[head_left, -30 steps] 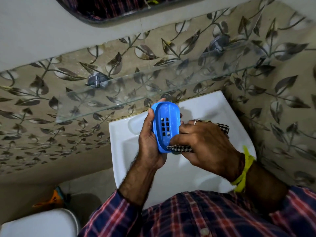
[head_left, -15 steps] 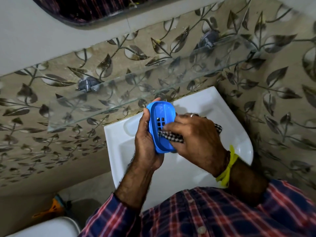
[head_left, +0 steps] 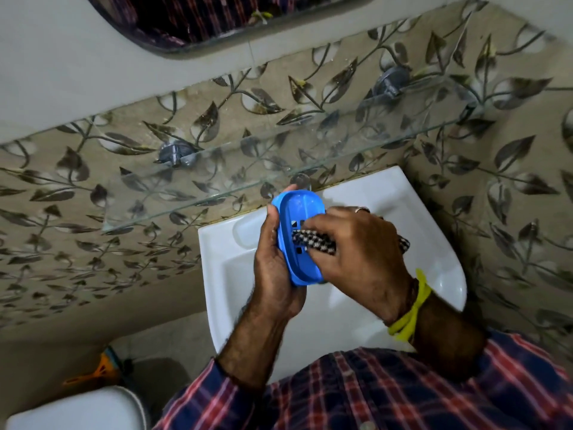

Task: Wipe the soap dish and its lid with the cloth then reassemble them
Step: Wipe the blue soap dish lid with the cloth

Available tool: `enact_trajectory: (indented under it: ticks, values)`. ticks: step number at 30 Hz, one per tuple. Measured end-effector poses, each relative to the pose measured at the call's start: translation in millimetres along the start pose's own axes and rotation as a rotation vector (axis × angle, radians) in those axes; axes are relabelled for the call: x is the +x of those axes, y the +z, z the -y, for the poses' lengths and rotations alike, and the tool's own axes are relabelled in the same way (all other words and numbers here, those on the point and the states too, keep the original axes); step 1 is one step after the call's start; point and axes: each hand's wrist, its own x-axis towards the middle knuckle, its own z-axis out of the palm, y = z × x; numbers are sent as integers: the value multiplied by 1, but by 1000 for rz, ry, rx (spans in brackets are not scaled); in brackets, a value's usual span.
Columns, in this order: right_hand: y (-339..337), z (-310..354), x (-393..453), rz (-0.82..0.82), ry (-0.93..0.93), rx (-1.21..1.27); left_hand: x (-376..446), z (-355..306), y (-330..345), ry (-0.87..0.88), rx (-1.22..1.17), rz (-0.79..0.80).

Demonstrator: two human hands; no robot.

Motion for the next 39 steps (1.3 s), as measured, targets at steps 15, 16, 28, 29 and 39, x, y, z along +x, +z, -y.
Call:
enact_trajectory:
  ticks: [15, 16, 28, 29, 39]
  values:
    - [-11, 6, 19, -50, 342, 175, -11, 0, 13, 104, 152, 52]
    - [-10, 8, 18, -94, 305, 139, -10, 1, 14, 101, 137, 43]
    - [-3, 15, 16, -217, 47, -70, -14, 6, 16, 49, 56, 17]
    - [-2, 13, 15, -214, 65, -80, -15, 6, 15, 49, 61, 13]
    - [0, 11, 20, -217, 130, -103, -13, 6, 17, 57, 37, 14]
